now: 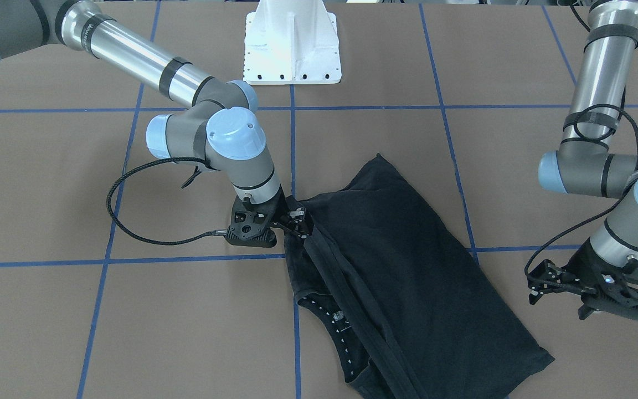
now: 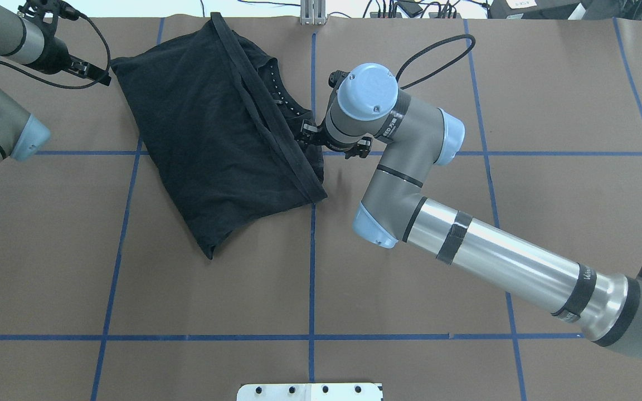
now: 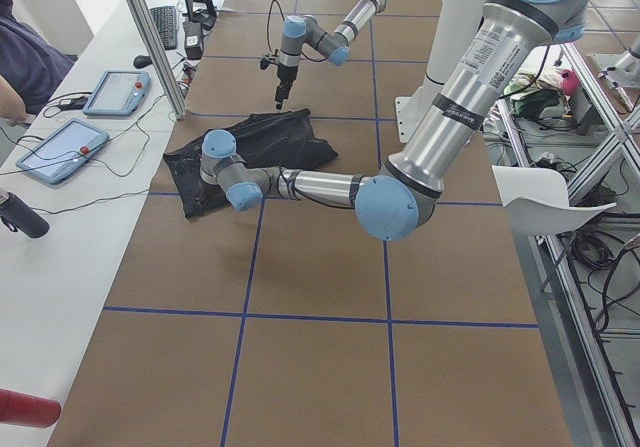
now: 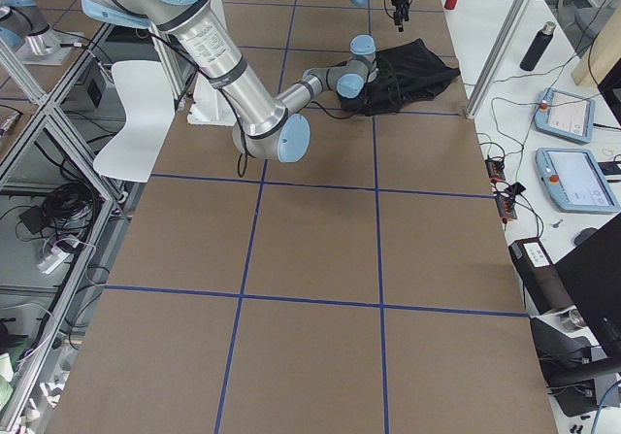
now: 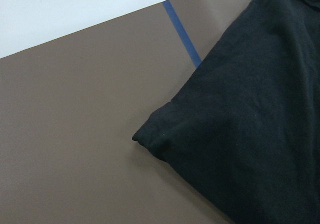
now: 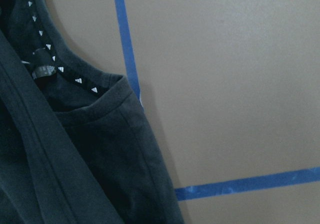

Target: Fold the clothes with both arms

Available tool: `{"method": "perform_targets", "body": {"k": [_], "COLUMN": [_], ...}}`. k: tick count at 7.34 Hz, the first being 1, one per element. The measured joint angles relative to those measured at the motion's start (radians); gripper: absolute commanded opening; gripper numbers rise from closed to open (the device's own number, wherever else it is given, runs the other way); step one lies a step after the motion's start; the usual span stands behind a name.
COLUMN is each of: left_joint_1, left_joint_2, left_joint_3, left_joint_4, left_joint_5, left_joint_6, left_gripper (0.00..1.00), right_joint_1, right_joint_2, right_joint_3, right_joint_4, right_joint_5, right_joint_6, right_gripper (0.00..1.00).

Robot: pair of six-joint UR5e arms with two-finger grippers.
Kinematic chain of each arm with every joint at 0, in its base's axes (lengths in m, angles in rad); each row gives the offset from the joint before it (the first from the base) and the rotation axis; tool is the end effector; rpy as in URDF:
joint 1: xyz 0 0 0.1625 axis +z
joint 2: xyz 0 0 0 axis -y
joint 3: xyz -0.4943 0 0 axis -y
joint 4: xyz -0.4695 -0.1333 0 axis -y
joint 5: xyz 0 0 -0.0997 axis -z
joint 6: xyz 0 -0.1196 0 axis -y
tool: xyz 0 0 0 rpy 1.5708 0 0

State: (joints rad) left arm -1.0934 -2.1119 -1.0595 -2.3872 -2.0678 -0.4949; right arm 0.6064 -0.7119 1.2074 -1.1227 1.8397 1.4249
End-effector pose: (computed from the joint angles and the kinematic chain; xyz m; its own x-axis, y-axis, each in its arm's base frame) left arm 0.3314 -0.8066 0.5672 0.6873 0.3549 -0.6337 0.0249 0.8605 0.5088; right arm -0.7138 -0.6187 0.2491 0.5313 0.1979 0.8237 -0.2986 0.9537 -0.0366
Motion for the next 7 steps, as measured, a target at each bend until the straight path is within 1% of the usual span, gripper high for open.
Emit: {"method": "perform_targets", "body": {"k": [1,2,3,4,7], "left_joint_1": [0.001,0.001,0.001,0.001,0.001], "left_joint_2": [0.000,0.000,0.001,0.001,0.001], "left_joint_3": [0.000,0.000,0.000,0.000,0.000], "left_joint_4": [0.000,0.000,-0.001,-0.001,-0.001], "left_joint_5": [0.000,0.000,0.000,0.000,0.000], "left_joint_6": [-0.006,-0.008,-0.009,-0.009,-0.008], "left_gripper": [1.00,1.00,1.00,1.00,1.00], "right_joint_1": [-0.020,-0.033,-0.039,-0.041,-0.042], "right_joint_2": [0.001,0.001,0.002,0.004,0.008], "right_joint_3": [-0.002,-0.003,-0.003,-0.003,-0.004], "right_joint_4": [0.003,0.003,0.004,0.004,0.004], "right_joint_5": [-0.023,-0.040,-0.048,-0.051,-0.053], "right_joint_6": [0.026,0.039,0.044,0.045,0.045], "right_gripper": [0.71,0.56,0.45,0.43,0.43]}}
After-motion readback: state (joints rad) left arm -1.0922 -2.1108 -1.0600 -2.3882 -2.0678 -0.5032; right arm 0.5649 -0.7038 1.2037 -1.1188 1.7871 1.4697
